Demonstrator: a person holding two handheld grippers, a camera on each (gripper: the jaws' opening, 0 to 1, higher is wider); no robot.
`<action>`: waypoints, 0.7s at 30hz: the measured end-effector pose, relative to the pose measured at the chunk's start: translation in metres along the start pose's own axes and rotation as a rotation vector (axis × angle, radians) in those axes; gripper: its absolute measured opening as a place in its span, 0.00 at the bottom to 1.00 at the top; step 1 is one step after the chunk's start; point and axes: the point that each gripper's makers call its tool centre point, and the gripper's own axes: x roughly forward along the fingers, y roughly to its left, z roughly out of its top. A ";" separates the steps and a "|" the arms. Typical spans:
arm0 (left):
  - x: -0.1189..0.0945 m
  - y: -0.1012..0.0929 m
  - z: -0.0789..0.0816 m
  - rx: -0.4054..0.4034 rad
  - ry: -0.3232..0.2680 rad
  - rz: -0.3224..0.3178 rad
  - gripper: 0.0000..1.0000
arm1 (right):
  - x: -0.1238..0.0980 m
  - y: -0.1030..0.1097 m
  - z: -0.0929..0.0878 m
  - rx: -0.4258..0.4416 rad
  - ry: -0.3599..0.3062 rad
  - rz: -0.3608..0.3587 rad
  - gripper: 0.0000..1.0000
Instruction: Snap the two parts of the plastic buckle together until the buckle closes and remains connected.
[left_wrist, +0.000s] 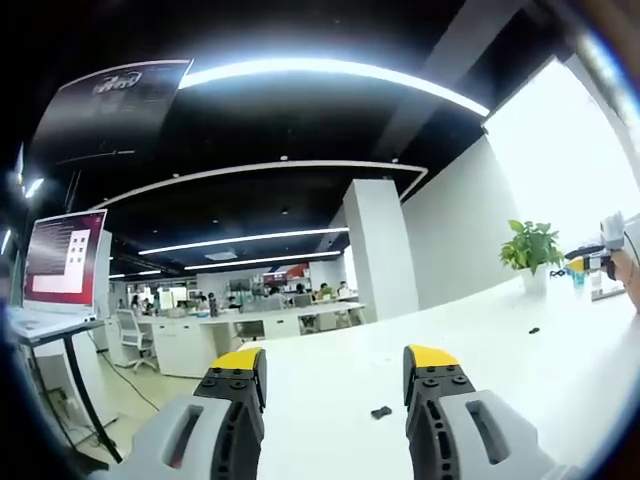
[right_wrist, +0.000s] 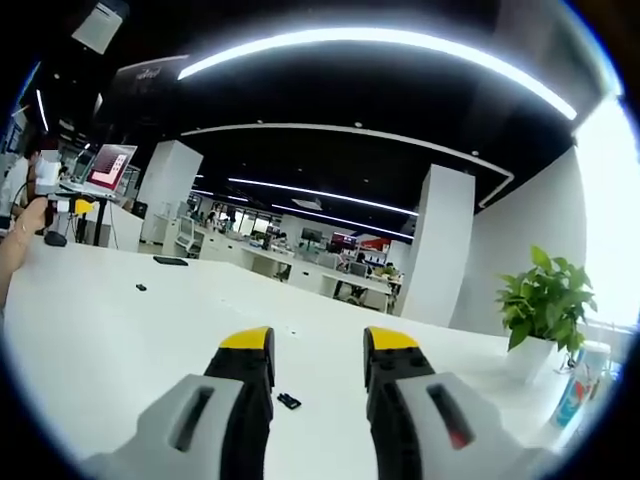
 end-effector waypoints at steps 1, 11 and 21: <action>0.000 -0.001 0.000 -0.001 -0.001 -0.002 0.56 | 0.000 0.000 0.000 -0.001 0.001 0.002 0.36; 0.000 -0.003 0.000 0.016 0.012 -0.011 0.55 | 0.000 -0.001 -0.001 -0.003 0.004 -0.004 0.36; 0.000 -0.006 -0.002 0.030 0.044 -0.021 0.54 | 0.002 0.003 0.000 -0.003 0.004 0.014 0.36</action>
